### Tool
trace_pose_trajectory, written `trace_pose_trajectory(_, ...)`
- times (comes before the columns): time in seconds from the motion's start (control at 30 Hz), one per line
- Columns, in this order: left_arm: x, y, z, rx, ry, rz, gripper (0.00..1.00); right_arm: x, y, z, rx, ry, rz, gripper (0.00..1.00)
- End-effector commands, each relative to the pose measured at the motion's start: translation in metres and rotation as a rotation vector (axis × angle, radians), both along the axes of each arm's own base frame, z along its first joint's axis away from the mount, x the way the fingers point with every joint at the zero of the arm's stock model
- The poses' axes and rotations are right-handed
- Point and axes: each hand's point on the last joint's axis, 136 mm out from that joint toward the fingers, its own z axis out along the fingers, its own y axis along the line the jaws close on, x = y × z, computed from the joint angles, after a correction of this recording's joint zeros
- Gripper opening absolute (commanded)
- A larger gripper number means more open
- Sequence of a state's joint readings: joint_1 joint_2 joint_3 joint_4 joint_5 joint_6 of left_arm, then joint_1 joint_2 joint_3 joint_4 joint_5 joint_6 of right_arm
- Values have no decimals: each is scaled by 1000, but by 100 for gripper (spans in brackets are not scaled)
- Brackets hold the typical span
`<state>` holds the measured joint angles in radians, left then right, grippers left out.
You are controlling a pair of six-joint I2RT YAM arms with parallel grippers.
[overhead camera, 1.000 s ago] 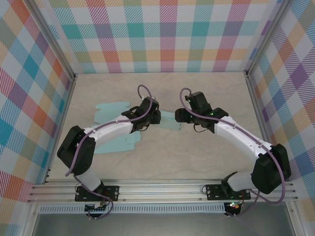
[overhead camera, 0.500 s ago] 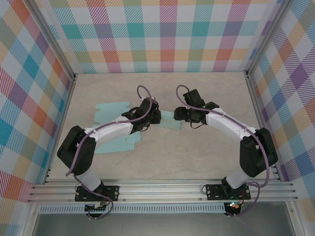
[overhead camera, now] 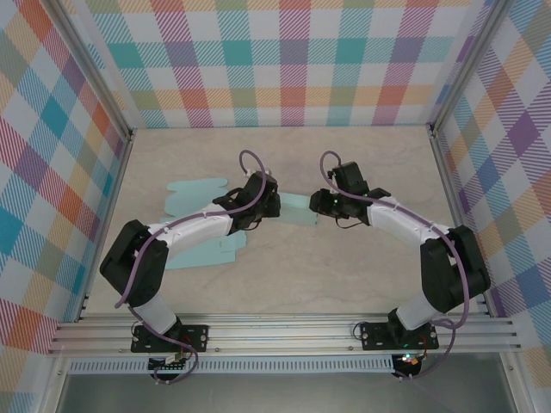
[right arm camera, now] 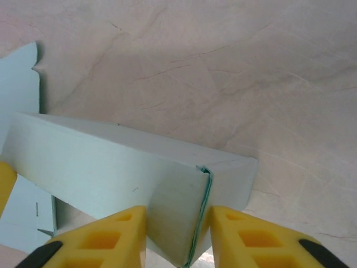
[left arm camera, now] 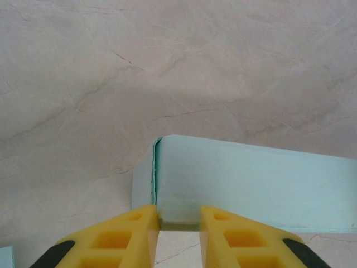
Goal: Fold the paper box
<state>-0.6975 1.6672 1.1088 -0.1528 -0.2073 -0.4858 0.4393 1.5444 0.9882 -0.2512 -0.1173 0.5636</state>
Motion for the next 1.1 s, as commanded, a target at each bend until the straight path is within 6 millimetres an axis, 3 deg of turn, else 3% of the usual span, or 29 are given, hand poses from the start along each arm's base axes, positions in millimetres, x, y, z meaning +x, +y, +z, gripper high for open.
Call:
trace_pose_trajectory(0.0, -24, 28, -55, 132, 156, 34, 25, -25, -26, -42, -89, 137, -33, 28)
trace_pose_trajectory(0.57, -23, 59, -77, 130, 207, 125, 10, -36, -37, -63, -88, 170, -53, 10)
trace_pose_trajectory(0.83, -26, 61, -81, 126, 218, 130, 3, -38, -37, -69, -85, 179, -57, 4)
trace_pose_trajectory(0.97, -25, 57, -74, 101, 204, 120, 3, -38, -37, -69, -84, 179, -55, 4)
trace_pose_trajectory(1.07, -19, 51, -55, 70, 162, 96, 9, -37, -36, -66, -81, 176, -53, 5)
